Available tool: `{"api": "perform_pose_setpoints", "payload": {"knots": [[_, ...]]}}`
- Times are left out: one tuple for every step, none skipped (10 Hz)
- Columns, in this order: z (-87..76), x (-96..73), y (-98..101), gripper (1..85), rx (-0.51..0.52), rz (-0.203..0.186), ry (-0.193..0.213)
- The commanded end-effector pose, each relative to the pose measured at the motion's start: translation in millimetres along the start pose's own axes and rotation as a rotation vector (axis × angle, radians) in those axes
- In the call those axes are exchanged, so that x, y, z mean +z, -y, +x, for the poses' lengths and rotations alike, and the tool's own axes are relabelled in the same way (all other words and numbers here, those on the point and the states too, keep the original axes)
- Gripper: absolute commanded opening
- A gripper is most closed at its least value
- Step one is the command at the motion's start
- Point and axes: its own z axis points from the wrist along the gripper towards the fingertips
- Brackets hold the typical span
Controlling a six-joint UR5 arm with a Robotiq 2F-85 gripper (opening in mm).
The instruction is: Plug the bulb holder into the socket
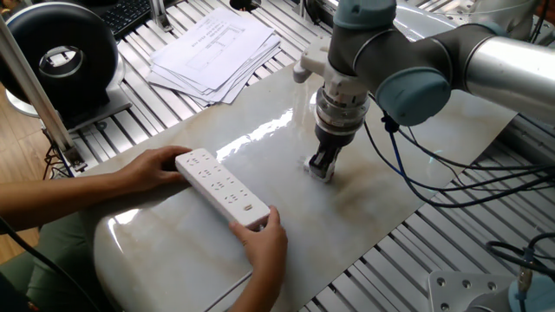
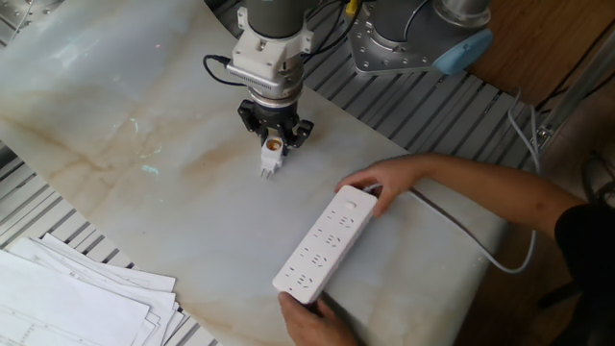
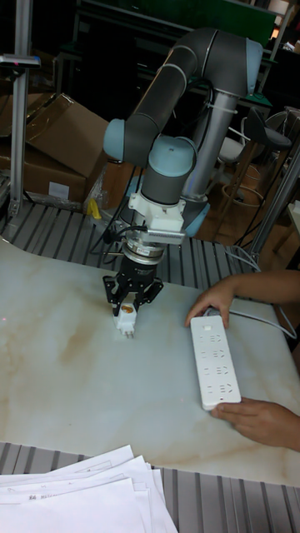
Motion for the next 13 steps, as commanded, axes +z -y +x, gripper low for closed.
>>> {"api": "perform_pose_setpoints", "payload": {"knots": [[-7.3, -12.4, -2.8, 1.3, -0.086, -0.01, 0.007], [-12.6, -19.1, 0.6, 1.3, -0.112, -0.004, 0.003], [-14.3, -27.1, 1.9, 1.3, -0.118, -0.009, -0.01], [-17.4, -33.7, 1.6, 1.3, -0.145, -0.022, -0.01], [-20.3, -38.7, -3.5, 1.3, -0.215, -0.052, -0.004], [-22.5, -43.8, 5.6, 1.3, -0.382, -0.026, -0.015], [-27.5, -50.2, 3.8, 1.3, -0.469, -0.031, -0.015], [-34.1, -58.5, -2.5, 1.3, -0.536, -0.042, -0.01], [-44.7, -65.4, -6.7, 1.3, -0.636, -0.048, 0.008], [-58.5, -71.3, -9.8, 1.3, -0.765, -0.024, 0.034], [-65.2, -74.4, -15.4, 1.3, -0.869, -0.015, 0.037], [-71.5, -75.4, -20.2, 1.3, -0.977, -0.011, 0.04], [-75.3, -77.3, -28.1, 1.3, -1.051, -0.021, 0.047]]}}
